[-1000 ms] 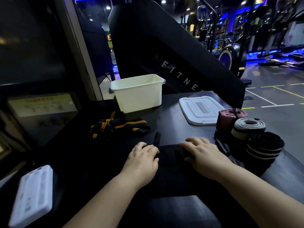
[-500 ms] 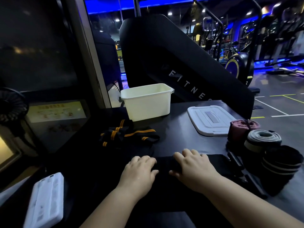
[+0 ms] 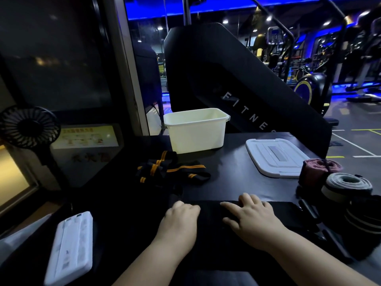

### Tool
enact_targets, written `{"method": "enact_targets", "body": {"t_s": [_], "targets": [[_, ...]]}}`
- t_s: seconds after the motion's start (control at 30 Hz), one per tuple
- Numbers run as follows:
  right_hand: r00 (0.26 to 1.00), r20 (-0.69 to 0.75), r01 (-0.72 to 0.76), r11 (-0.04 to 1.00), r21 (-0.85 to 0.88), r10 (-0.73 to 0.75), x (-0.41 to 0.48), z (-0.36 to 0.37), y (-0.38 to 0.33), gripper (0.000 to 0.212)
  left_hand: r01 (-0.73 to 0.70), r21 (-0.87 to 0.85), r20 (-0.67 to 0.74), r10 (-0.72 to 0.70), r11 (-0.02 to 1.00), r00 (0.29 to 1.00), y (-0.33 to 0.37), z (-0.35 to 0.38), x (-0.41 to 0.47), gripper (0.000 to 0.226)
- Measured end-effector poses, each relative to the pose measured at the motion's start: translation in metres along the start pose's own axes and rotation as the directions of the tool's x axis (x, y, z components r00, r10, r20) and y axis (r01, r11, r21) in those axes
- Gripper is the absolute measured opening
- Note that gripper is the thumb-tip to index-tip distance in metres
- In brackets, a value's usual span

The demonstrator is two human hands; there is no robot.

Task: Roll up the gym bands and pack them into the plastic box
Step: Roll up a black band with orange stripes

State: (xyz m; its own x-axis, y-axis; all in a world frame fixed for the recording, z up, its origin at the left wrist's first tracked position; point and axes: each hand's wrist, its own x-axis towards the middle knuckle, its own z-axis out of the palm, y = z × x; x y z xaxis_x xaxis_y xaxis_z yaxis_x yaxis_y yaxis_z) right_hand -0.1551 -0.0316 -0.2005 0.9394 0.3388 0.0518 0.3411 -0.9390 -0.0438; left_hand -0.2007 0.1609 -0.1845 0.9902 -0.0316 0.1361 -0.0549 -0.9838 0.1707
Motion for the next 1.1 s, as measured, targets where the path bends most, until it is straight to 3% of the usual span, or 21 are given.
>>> {"method": "enact_targets", "body": {"t_s": [0.13, 0.2, 0.27, 0.53, 0.7, 0.8, 0.93, 1.1], "targets": [[1.000, 0.009, 0.002, 1.000, 0.003, -0.002, -0.002, 0.000, 0.002, 0.079, 0.062, -0.067, 0.004, -0.062, 0.996, 0.998, -0.006, 0.004, 0.001, 0.037], [1.000, 0.019, 0.007, 1.000, 0.026, -0.008, -0.002, 0.000, 0.005, 0.065, 0.077, -0.014, 0.001, -0.077, 0.997, 0.997, -0.011, 0.003, 0.000, 0.025], [0.999, 0.037, 0.031, 0.998, 0.050, -0.033, -0.002, -0.002, 0.009, 0.056, 0.098, 0.051, 0.018, -0.099, 0.994, 0.995, -0.013, -0.002, -0.002, 0.029], [0.987, 0.102, 0.109, 0.982, 0.153, -0.126, -0.006, -0.010, 0.045, 0.051, 0.191, 0.122, 0.086, -0.202, 0.974, 0.976, -0.013, -0.011, 0.003, 0.046], [0.994, 0.106, -0.026, 0.996, 0.090, 0.016, -0.013, -0.020, 0.077, 0.049, 0.123, 0.006, 0.093, -0.123, 0.992, 0.988, -0.005, -0.014, 0.011, 0.045], [0.985, 0.110, -0.142, 0.988, 0.054, 0.136, -0.014, -0.021, 0.091, 0.062, 0.079, -0.018, 0.123, -0.077, 0.997, 0.989, 0.001, -0.008, 0.021, 0.047], [0.973, 0.056, -0.216, 0.970, -0.112, 0.223, -0.015, -0.024, 0.097, 0.073, 0.094, -0.026, 0.131, -0.090, 0.995, 0.987, -0.007, 0.007, 0.035, 0.049], [0.956, 0.015, -0.287, 0.947, -0.145, 0.292, -0.018, -0.024, 0.099, 0.086, 0.144, -0.102, 0.086, -0.136, 0.984, 0.987, -0.016, 0.016, 0.046, 0.042]]}}
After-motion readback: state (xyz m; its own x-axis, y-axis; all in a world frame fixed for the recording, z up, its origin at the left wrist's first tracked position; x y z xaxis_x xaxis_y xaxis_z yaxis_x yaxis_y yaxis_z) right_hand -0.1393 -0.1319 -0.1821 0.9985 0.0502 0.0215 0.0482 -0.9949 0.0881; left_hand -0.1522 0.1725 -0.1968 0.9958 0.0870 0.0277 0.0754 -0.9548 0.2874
